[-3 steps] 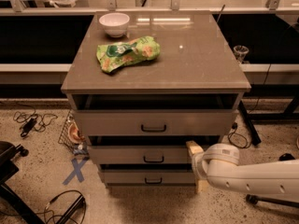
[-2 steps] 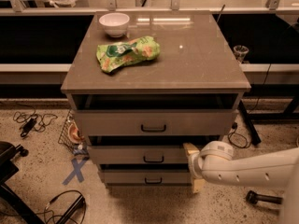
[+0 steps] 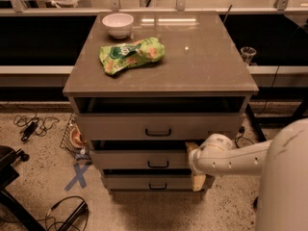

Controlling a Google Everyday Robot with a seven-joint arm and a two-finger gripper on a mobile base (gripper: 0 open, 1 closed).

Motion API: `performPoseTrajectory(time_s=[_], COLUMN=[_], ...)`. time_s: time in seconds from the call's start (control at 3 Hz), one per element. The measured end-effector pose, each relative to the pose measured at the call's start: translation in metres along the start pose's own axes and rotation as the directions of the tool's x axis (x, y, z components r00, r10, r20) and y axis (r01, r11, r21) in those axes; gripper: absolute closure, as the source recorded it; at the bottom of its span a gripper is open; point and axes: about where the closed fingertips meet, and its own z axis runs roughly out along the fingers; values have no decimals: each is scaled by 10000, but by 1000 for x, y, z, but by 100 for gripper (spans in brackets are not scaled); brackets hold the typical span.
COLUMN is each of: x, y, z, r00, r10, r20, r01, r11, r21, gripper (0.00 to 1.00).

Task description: Open middle drawer

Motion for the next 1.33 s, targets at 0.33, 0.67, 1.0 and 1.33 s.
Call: performPoseTrajectory(time_s=[0.33, 0.67, 1.0, 1.33], x=[-2, -5, -7, -1], y=[-9, -13, -10, 0], z=[7, 14, 21, 15], r00=[9999, 9999, 9998, 9988], r10=[95, 152, 201, 487], r20=[-38, -18, 26, 30], r01=[-96, -153, -199, -482], r11=[9996, 9986, 9962, 9938], r21=[-251, -501, -843, -1006], gripper=[7, 22, 46, 69])
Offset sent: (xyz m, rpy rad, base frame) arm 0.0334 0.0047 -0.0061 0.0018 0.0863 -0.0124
